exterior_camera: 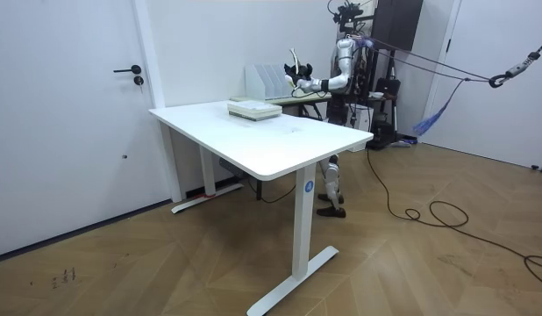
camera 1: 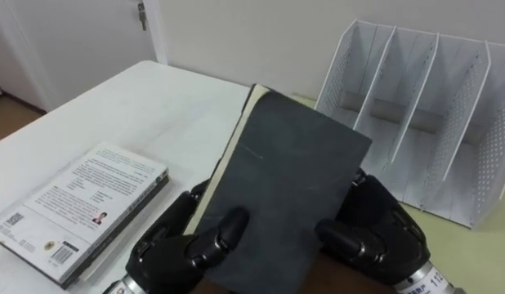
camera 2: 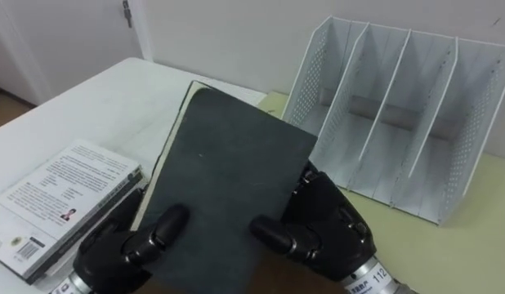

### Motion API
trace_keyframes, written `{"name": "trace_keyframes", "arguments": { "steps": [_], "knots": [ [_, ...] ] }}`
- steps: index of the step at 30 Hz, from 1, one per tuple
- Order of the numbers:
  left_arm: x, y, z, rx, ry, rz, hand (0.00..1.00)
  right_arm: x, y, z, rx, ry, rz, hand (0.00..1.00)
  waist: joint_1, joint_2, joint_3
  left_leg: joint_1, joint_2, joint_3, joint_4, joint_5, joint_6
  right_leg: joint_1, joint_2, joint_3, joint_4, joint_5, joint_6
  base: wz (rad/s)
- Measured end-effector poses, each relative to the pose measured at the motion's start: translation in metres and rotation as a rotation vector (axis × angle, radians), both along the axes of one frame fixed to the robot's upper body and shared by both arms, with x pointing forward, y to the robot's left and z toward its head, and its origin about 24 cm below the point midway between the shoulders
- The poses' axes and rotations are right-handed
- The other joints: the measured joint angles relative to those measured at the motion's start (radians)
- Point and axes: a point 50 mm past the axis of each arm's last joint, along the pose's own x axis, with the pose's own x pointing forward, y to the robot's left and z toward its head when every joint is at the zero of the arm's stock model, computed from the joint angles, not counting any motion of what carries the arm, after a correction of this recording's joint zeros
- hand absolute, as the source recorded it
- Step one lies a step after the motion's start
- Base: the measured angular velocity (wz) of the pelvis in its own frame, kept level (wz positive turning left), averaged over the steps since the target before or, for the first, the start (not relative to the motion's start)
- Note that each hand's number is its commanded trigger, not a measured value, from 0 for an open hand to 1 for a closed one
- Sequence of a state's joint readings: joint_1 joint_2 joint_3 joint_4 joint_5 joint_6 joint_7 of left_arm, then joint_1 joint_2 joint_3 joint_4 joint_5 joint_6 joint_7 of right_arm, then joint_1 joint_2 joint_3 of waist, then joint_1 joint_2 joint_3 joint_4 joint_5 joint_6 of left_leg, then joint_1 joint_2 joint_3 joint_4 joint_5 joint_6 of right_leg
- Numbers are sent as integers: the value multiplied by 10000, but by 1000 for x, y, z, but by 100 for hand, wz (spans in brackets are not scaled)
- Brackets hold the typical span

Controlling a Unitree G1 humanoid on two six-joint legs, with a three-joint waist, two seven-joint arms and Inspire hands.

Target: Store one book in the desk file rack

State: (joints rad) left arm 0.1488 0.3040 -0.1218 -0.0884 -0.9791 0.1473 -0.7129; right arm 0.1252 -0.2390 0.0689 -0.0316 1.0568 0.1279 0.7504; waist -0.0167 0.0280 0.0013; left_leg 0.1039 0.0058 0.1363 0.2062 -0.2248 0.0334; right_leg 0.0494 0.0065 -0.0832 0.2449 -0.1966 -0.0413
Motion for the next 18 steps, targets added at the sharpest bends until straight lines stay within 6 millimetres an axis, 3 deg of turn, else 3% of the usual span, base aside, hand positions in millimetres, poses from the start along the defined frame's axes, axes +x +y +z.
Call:
{"name": "trace_keyframes", "arguments": {
  "steps": [2, 3, 4, 6, 18],
  "knots": [
    [1, 0, -1, 18, 41, -186, 100, -1, 2, 0, 37, 11, 152, 0, -9, 79, 3, 89, -1, 52, -10, 0, -1, 19, -12, 54, 27, -9, -8, -20],
    [1, 0, -2, 45, 104, -245, 100, -1, 3, 1, 54, 15, 218, 18, -15, 93, 1, 109, -2, 90, -10, 0, -1, 17, -8, 117, 31, -13, -8, -19],
    [1, 0, -2, 57, 125, -270, 100, -1, 3, 2, 43, -6, 251, 54, -13, 93, 2, 115, -1, 135, -10, 0, -1, 10, -5, 145, 36, -14, -8, -15],
    [0, 1, -2, 131, 186, -354, 100, -1, 4, 5, 40, -131, 305, 100, -26, 78, 11, 132, 0, 165, -9, 0, -2, 0, 5, 226, 55, -20, -7, -11],
    [-2, 3, -4, 462, 327, -832, 100, 0, 4, 7, -132, -185, 577, 100, -37, 61, 21, 122, 20, 150, -28, -33, -5, -161, 27, 250, 141, -26, 3, -1]
  ]
}}
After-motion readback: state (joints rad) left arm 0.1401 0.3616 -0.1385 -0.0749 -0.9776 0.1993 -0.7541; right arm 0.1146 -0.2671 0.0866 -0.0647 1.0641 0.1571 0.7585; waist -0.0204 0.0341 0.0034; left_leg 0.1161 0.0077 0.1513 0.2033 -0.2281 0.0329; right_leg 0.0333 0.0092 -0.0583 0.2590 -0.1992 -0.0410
